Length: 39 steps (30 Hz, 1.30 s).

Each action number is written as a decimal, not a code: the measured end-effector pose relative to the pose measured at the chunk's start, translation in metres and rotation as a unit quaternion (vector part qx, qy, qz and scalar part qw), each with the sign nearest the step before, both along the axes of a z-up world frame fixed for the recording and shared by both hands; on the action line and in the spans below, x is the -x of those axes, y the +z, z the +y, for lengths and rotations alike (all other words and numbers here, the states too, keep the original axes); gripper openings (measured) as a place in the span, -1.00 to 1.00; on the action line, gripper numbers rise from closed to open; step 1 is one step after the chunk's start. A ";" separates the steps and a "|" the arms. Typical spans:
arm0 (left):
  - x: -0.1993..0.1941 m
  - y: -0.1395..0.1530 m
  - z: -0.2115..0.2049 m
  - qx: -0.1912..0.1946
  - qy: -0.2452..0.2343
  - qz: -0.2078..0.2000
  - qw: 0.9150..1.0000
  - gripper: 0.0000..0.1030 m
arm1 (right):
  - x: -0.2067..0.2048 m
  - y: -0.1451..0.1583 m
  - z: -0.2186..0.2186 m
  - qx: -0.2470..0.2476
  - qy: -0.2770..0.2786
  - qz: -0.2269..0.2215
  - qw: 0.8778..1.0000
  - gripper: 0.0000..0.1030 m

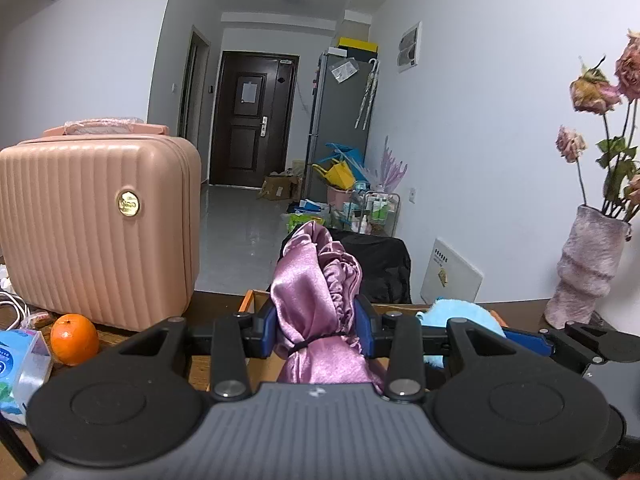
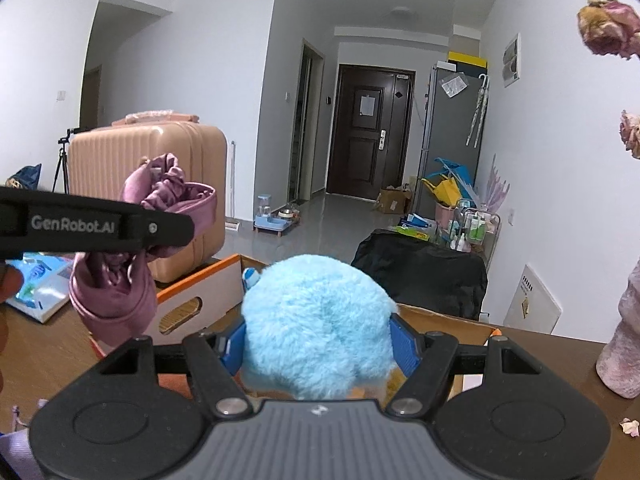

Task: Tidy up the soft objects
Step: 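Carry the scrunchie and blue ball with both grippers over the red box, then open both grippers to drop the scrunchie and blue ball into the box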

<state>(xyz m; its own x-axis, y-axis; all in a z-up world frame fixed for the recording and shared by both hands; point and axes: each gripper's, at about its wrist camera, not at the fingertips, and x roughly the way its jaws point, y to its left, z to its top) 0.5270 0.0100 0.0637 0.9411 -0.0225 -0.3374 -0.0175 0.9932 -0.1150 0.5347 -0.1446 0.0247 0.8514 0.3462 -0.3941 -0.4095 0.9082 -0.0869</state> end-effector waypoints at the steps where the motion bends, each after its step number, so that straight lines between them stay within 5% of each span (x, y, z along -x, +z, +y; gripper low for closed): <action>1: -0.003 -0.002 0.000 0.000 0.001 0.000 1.000 -0.24 | -0.003 -0.002 0.000 0.003 -0.001 0.001 1.000 0.35; 20: -0.030 -0.029 0.003 0.001 0.016 0.023 1.000 -0.23 | -0.032 -0.022 0.005 -0.002 -0.023 0.004 1.000 0.40; 22: -0.031 -0.029 0.004 0.003 0.017 0.026 1.000 -0.16 | -0.032 -0.023 0.004 -0.002 -0.023 0.004 1.000 0.46; 27: -0.027 -0.029 0.004 -0.003 0.040 0.016 0.999 0.60 | -0.035 -0.022 0.003 0.000 -0.039 0.002 0.999 0.81; 29: -0.026 -0.028 0.004 -0.005 0.051 0.014 0.999 0.73 | -0.035 -0.021 0.001 -0.001 -0.048 0.000 0.999 0.86; 33: -0.026 -0.028 0.005 -0.013 0.067 0.015 0.998 0.95 | -0.039 -0.022 0.000 -0.002 -0.060 0.006 0.998 1.00; 39: -0.026 -0.028 0.008 -0.016 0.078 0.019 0.997 1.00 | -0.041 -0.022 -0.002 -0.002 -0.064 0.011 0.998 1.00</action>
